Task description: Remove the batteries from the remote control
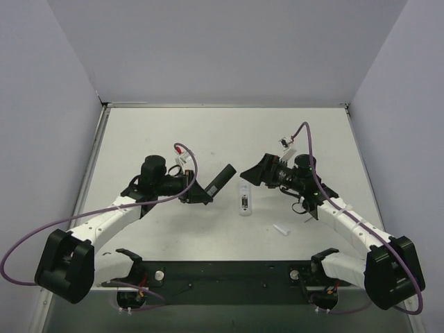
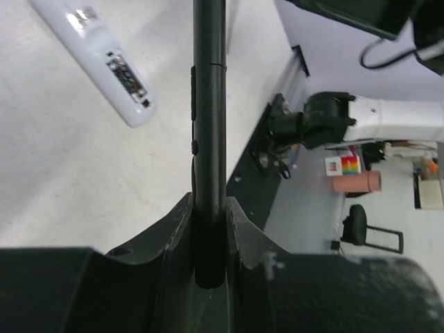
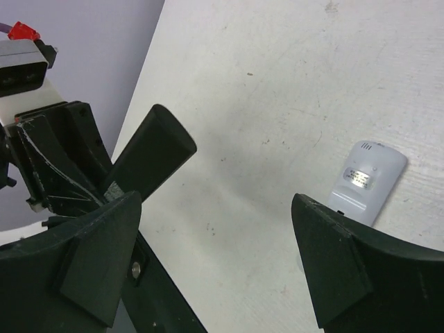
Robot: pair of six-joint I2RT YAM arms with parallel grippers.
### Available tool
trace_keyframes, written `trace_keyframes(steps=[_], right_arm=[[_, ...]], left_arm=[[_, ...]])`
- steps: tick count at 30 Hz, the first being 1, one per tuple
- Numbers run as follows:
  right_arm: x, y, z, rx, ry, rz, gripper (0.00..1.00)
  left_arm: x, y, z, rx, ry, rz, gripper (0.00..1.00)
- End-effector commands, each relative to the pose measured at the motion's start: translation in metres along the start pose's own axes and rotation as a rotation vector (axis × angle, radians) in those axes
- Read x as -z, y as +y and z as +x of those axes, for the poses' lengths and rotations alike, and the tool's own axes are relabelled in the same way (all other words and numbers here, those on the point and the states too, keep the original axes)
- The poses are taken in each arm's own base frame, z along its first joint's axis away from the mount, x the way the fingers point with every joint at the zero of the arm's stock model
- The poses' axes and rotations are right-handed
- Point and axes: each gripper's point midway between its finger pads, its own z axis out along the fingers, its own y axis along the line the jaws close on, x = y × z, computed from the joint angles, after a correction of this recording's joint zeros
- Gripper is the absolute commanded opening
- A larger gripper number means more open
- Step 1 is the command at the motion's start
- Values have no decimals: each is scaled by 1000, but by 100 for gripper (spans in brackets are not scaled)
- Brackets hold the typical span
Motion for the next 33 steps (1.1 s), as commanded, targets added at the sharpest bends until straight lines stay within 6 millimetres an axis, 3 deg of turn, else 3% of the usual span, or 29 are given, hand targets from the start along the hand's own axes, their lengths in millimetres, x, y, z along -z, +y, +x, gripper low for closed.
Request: trace_keyframes(steps=[1, 5, 7, 18, 33], right_arm=[[5, 41, -14, 182, 50, -234, 84], [6, 61, -5, 215, 128, -379, 84], [5, 70, -10, 212, 119, -424, 84], [-15, 85, 1, 322, 207, -462, 82], [-32, 63, 46, 438, 405, -351, 76]], left_arm=[[20, -48, 3, -38, 27, 228, 0], [26, -52, 6, -22, 33, 264, 0], [26, -52, 9, -14, 48, 278, 0], [20, -44, 16, 36, 65, 307, 0], [21, -43, 21, 43, 72, 330, 0]])
